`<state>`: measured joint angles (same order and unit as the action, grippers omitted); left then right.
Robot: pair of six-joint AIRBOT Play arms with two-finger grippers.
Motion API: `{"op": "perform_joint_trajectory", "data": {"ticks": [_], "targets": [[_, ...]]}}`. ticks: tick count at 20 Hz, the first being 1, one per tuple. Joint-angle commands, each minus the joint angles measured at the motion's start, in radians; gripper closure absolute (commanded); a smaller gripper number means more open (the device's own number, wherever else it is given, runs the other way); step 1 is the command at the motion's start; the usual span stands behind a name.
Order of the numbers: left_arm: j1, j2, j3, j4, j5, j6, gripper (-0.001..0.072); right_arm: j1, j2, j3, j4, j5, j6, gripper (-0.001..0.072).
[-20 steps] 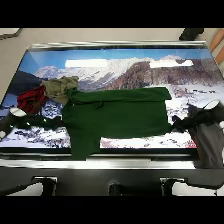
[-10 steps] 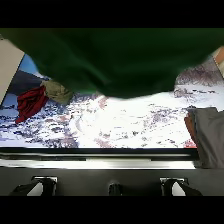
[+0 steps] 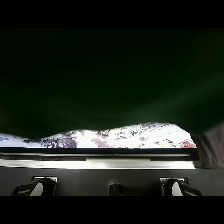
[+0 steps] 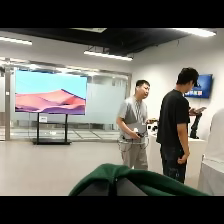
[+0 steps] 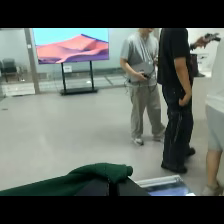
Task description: Fold the shirts.
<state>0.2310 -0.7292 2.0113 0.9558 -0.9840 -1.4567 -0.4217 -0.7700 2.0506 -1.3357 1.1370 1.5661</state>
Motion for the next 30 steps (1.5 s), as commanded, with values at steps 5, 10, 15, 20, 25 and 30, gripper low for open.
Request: {"op": "perform_joint_trajectory", "data": {"ticks": [5,10,15,20,25,30], "targets": [[-0.009,-0.279,-0.060,0.058,-0.252,-0.008,0.0676,0.002,-0.364,0.000,0.156,0.408,0.069,0.0676],[-0.125,-0.632,-0.384,0.058,-0.229,0.121,0.0676,0.144,-0.739,-0.213,-0.074,0.441,0.077,0.0677],[-0.201,-0.985,-0.439,0.046,0.001,0.126,0.0675,0.182,-1.000,-0.236,-0.006,0.081,0.156,0.0676],[-0.200,-1.056,-0.417,-0.032,0.190,0.126,0.0675,0.181,-1.043,-0.236,0.010,-0.125,0.200,0.0675],[-0.194,-1.003,-0.406,0.021,-0.156,0.175,0.0675,0.181,-1.018,-0.236,-0.170,0.147,0.039,0.0675],[-0.233,-1.018,-0.532,0.024,-0.405,0.104,0.0675,0.163,-1.083,-0.253,-0.217,0.204,0.045,0.0675]]}}
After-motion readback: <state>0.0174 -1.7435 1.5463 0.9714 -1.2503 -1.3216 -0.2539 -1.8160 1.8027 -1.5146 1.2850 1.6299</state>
